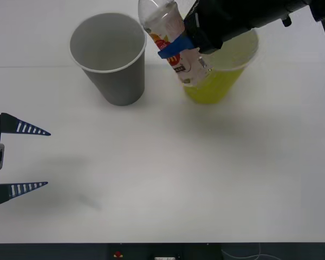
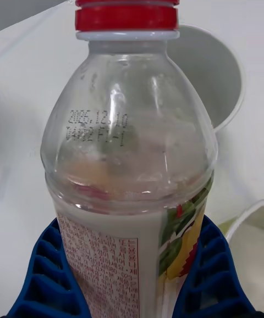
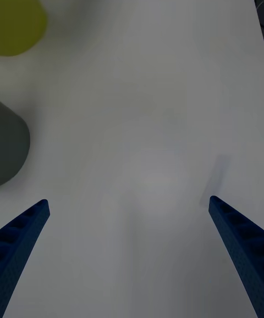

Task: Put the can into the green bin and the plastic bottle into the gray bin

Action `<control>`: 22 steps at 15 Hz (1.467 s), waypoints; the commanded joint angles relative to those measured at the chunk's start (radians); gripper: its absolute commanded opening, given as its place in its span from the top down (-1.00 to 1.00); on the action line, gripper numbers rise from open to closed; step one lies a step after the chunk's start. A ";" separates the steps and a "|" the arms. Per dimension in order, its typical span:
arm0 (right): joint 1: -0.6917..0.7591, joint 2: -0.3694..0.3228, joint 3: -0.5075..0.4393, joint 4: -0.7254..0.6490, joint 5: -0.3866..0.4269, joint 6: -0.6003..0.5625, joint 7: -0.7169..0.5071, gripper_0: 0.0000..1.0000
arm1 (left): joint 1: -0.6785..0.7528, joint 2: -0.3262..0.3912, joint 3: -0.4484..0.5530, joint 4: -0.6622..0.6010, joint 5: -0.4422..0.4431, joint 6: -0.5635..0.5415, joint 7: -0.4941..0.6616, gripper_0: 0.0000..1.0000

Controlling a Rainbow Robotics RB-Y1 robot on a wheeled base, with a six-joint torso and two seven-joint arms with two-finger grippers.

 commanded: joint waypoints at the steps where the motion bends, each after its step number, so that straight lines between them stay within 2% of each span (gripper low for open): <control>1: -0.098 0.098 0.054 0.138 0.063 0.000 0.026 1.00 | 0.000 0.000 0.000 0.000 0.000 0.000 0.000 -1.00; 5: -0.223 0.259 0.084 0.373 0.149 0.044 0.084 1.00 | 0.000 0.000 0.000 0.000 0.000 0.000 0.000 -1.00; 9: -0.275 0.366 0.133 0.563 0.195 0.202 0.132 1.00 | 0.000 0.000 0.000 0.000 0.000 0.000 0.000 -1.00; 13: -0.292 0.417 0.204 0.677 0.202 0.331 0.171 1.00 | 0.000 0.000 0.000 0.000 0.000 0.000 0.000 -1.00; 16: -0.292 0.424 0.222 0.692 0.202 0.356 0.173 0.96 | 0.000 0.000 0.000 0.000 0.000 0.000 0.000 -1.00; 18: -0.292 0.424 0.222 0.692 0.196 0.356 0.176 0.21 | 0.000 0.000 0.000 0.000 0.000 0.000 0.000 -1.00; 20: -0.292 0.424 0.222 0.692 0.186 0.356 0.184 -0.67 | 0.000 0.000 0.000 0.000 0.000 0.000 0.000 -1.00; 21: -0.292 0.424 0.222 0.692 0.182 0.356 0.184 -0.93 | 0.000 0.000 0.000 0.000 0.000 0.000 0.000 -1.00; 22: -0.292 0.424 0.221 0.692 0.176 0.356 0.185 -1.00 | 0.000 0.000 0.000 0.000 0.000 0.000 0.000 -1.00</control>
